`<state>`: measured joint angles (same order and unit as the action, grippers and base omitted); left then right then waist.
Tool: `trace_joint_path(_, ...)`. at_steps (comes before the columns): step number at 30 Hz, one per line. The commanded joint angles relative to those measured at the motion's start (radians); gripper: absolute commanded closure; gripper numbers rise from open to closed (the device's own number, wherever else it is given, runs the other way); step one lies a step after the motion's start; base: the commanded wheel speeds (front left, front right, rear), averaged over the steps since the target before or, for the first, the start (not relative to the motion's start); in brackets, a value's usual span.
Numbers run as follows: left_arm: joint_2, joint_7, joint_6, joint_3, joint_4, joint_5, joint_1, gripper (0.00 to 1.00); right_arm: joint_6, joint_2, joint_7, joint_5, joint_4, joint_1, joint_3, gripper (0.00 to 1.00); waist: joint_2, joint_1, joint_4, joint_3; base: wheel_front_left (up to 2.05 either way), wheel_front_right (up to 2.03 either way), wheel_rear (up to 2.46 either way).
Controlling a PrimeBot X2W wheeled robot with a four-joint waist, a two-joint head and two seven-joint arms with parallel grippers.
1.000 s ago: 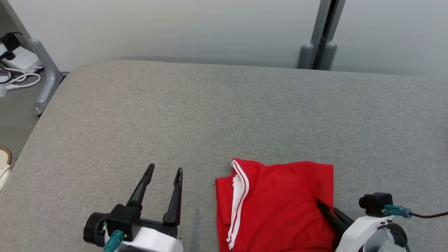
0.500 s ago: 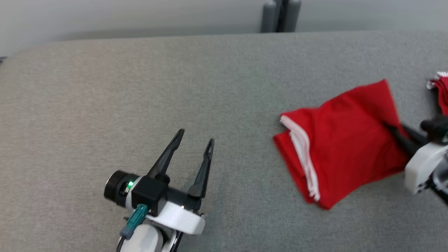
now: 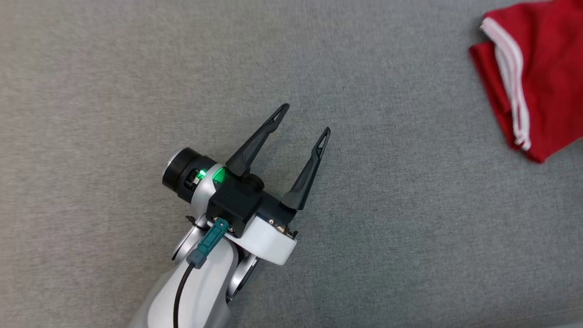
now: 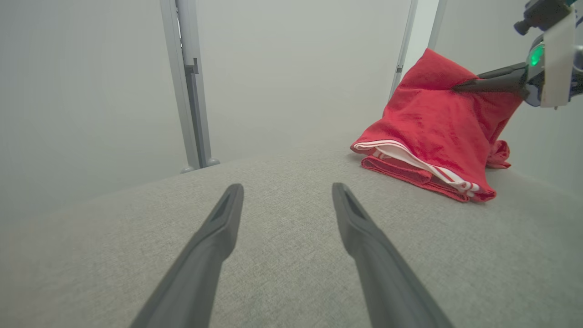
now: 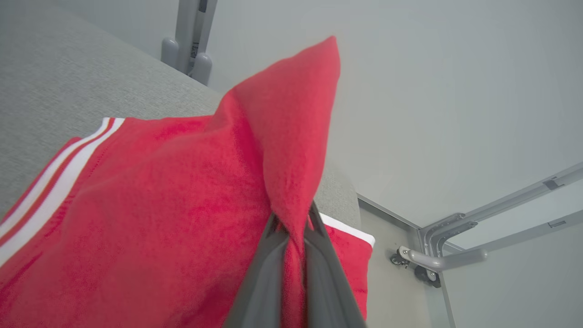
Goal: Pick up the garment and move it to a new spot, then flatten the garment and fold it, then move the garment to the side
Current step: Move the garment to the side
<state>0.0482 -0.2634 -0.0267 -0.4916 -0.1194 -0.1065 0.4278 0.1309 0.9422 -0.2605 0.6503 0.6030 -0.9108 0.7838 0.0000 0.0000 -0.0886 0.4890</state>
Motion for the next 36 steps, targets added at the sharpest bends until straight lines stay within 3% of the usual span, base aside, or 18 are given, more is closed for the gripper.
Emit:
trace_joint_path(1, 0.005, 0.0, -0.006, -0.004, -0.005, 0.007, 0.035, 0.0, 0.0, 0.027, -0.006, 0.001, 0.012, -0.018, -0.032, 1.0, 0.0, 0.0, -0.04, 0.089, 0.0, 0.0, 0.0)
trace_joint_path(16, 0.009, 0.001, -0.014, -0.016, -0.02, 0.011, 0.076, 0.0, 0.0, 0.123, 0.011, -0.044, 0.175, -0.034, -0.178, 1.0, 0.0, 0.0, -0.006, 0.177, 0.0, 0.0, 0.0)
trace_joint_path(28, 0.022, 0.005, 0.009, -0.037, -0.017, -0.006, 0.102, 0.0, 0.0, 0.077, 0.009, -0.099, 0.383, -0.066, -0.226, 1.0, 0.0, 0.0, 0.061, 0.249, 0.0, 0.0, 0.0)
trace_joint_path(29, 0.023, 0.005, 0.009, -0.037, -0.019, -0.007, 0.103, 0.0, 0.0, 0.07, 0.007, -0.098, 0.405, -0.069, -0.237, 0.73, 0.0, 0.0, 0.064, 0.251, 0.0, 0.0, 0.0)
trace_joint_path(30, 0.024, 0.006, 0.01, -0.038, -0.02, -0.006, 0.102, 0.0, 0.0, 0.064, 0.006, -0.104, 0.426, -0.069, -0.242, 0.16, 0.0, 0.0, 0.067, 0.253, 0.0, 0.0, 0.0)
trace_joint_path(31, 0.025, 0.006, 0.01, -0.038, -0.022, -0.006, 0.102, 0.0, 0.0, 0.056, 0.006, -0.107, 0.445, -0.07, -0.246, 0.0, 0.0, 0.0, 0.07, 0.254, 0.0, 0.0, 0.0)
trace_joint_path(36, 0.025, 0.007, 0.018, -0.036, -0.025, -0.012, 0.091, 0.0, 0.0, 0.038, 0.0, -0.137, 0.489, -0.077, -0.255, 0.0, 0.0, 0.0, 0.076, 0.238, 0.0, 0.0, 0.0)
